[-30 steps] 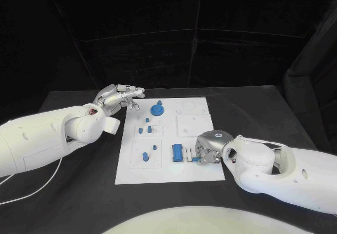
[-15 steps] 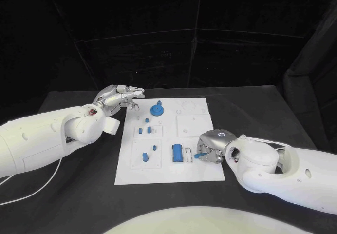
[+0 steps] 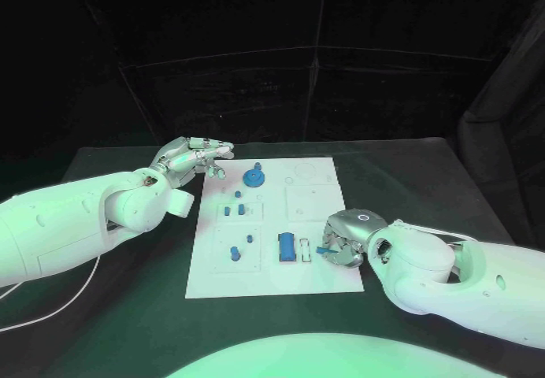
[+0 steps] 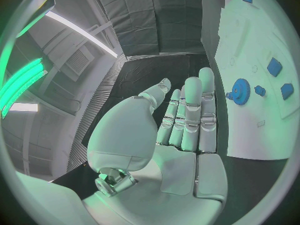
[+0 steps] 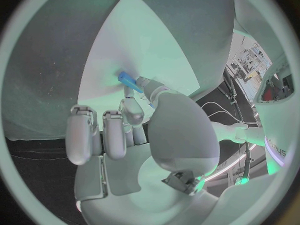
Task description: Assemble the parts on the task board
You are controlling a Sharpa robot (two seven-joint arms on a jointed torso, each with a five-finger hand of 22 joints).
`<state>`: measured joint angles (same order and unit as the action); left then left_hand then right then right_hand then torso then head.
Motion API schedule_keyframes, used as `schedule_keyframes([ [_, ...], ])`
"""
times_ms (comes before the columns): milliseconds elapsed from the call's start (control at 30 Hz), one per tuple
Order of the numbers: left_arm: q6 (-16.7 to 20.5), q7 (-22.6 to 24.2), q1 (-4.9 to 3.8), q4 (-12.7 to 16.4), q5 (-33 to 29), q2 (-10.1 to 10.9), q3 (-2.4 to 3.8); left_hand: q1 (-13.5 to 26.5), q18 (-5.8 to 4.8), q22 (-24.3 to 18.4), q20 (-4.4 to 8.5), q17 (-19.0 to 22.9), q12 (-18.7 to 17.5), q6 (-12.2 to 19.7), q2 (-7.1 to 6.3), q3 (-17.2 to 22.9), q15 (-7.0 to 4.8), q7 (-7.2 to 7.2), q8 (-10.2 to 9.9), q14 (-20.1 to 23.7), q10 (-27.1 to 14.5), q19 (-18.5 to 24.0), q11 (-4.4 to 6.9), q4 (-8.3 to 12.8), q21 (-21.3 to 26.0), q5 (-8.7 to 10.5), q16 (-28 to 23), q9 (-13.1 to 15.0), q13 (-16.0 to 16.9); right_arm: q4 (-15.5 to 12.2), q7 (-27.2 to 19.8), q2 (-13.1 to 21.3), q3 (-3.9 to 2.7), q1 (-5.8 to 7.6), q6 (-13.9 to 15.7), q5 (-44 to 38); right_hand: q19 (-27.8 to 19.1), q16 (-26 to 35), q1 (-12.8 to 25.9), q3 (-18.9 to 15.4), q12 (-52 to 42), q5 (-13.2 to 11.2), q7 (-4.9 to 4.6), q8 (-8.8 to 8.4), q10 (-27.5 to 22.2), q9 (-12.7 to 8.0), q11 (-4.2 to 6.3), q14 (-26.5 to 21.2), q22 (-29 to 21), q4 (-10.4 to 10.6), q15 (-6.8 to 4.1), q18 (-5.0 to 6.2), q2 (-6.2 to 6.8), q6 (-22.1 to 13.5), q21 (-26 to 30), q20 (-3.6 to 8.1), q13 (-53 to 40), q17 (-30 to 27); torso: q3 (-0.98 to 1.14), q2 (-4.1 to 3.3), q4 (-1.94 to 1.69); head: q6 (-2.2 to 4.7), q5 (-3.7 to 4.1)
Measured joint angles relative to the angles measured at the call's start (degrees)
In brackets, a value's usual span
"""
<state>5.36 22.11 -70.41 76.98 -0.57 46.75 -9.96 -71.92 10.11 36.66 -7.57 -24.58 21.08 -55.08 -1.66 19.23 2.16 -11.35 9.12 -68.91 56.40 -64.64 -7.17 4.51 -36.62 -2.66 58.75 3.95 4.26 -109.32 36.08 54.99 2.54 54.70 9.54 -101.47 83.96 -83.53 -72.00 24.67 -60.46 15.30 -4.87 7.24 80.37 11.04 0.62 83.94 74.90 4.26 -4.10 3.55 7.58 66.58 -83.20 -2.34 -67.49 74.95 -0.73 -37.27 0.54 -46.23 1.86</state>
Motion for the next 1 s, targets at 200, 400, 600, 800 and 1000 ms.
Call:
schedule_keyframes([
  [200, 0.0, 0.0, 0.01, 0.0, 0.0, 0.0, 0.0, 0.0, 0.0, 0.0, 0.0, 0.0, 0.0, 0.0, 0.0, 0.0, 0.0, 0.0, 0.2, 0.0, 0.0, 0.0, 0.0, 0.0, 0.0, 0.0, 0.0, 0.0, 0.0, -0.1, 0.2, 0.1, 0.2, -0.25, 2.4, 0.7, 0.0, -0.2, 1.3, 0.3, -0.5, 0.0, 0.41, 0.0, 0.2, 0.2, 0.2, 0.0, 0.0, 0.5, 0.0, 0.01, 0.56, 0.7, -0.2, 0.0, -0.6, 0.0, -0.03, 0.01, 0.0, 0.0, 0.05],
  [400, 0.0, 0.0, 0.01, 0.0, 0.0, 0.0, 0.0, 0.0, 0.0, 0.0, -0.2, 0.0, 0.0, 0.0, 0.0, 0.0, 0.0, 0.0, 0.2, 0.0, 0.0, -0.2, 0.0, 0.0, 0.0, 0.0, 0.0, 0.0, 0.0, 0.0, 0.3, -0.3, 0.19, -0.25, 6.2, 2.8, 0.0, -0.8, 2.3, 0.1, -1.7, 0.0, 0.78, 0.0, 0.7, 0.4, 0.29, 0.0, 0.0, 1.2, 0.0, -0.93, 1.36, 1.2, -0.5, 0.02, -1.5, 0.0, -0.03, 0.01, 0.0, -0.04, 0.0],
  [600, 0.0, 0.0, 0.01, 0.1, 0.0, 0.0, 0.0, 0.0, 0.0, 0.0, -0.21, 0.0, 0.0, 0.0, 0.0, 0.0, 0.0, 0.0, 0.2, 0.0, 0.0, -0.2, 0.0, 0.0, 0.0, 0.0, 0.0, 0.0, 0.0, 0.6, 0.9, -0.8, 0.18, -0.24, 10.5, 7.2, 0.0, -1.4, 4.2, -0.3, -3.4, 1.8, 1.06, 0.0, 1.5, 0.6, 0.31, 0.2, 0.0, 2.0, -0.22, -0.93, 1.75, 1.7, -1.1, 0.43, -2.9, 0.0, -0.04, 0.01, 0.0, -0.1, -0.01],
  [800, 0.0, 0.0, 0.01, 0.1, 0.0, 0.0, 0.0, 0.0, 0.0, 0.0, -0.21, 0.0, 0.0, 0.0, 0.0, 0.0, 0.0, 0.0, 0.2, 0.0, 0.0, -0.2, 0.0, 0.0, 0.0, 0.0, 0.0, 0.0, 0.0, 1.2, 1.4, -1.7, 0.18, -0.24, 13.4, 12.9, 0.0, -1.5, 6.1, -1.4, -4.1, 5.5, 1.12, 0.0, 2.0, 0.9, 0.41, 0.0, 0.0, 3.2, -0.43, -0.93, 1.97, 1.9, -1.1, 0.42, -3.9, 0.0, -0.02, 0.0, 0.0, -0.13, -0.03],
  [1000, 0.0, -0.1, 0.01, 0.1, 0.0, 0.0, 0.0, 0.0, 0.0, 0.0, -0.21, 0.0, 0.0, 0.0, 0.0, 0.0, 0.0, 0.0, 0.2, 0.0, 0.0, -0.2, 0.0, 0.0, 0.0, 0.0, 0.0, 0.0, 0.0, 1.8, 1.7, -2.6, 0.18, -0.23, 13.8, 17.9, 0.0, -1.7, 6.6, -2.3, -4.8, 7.3, 1.26, 0.01, 2.3, 1.0, 0.62, 0.0, 0.0, 3.6, -0.42, -0.93, 1.59, 2.1, -1.3, 0.42, -4.5, 0.0, -0.02, -0.01, 0.0, -0.14, -0.03],
])
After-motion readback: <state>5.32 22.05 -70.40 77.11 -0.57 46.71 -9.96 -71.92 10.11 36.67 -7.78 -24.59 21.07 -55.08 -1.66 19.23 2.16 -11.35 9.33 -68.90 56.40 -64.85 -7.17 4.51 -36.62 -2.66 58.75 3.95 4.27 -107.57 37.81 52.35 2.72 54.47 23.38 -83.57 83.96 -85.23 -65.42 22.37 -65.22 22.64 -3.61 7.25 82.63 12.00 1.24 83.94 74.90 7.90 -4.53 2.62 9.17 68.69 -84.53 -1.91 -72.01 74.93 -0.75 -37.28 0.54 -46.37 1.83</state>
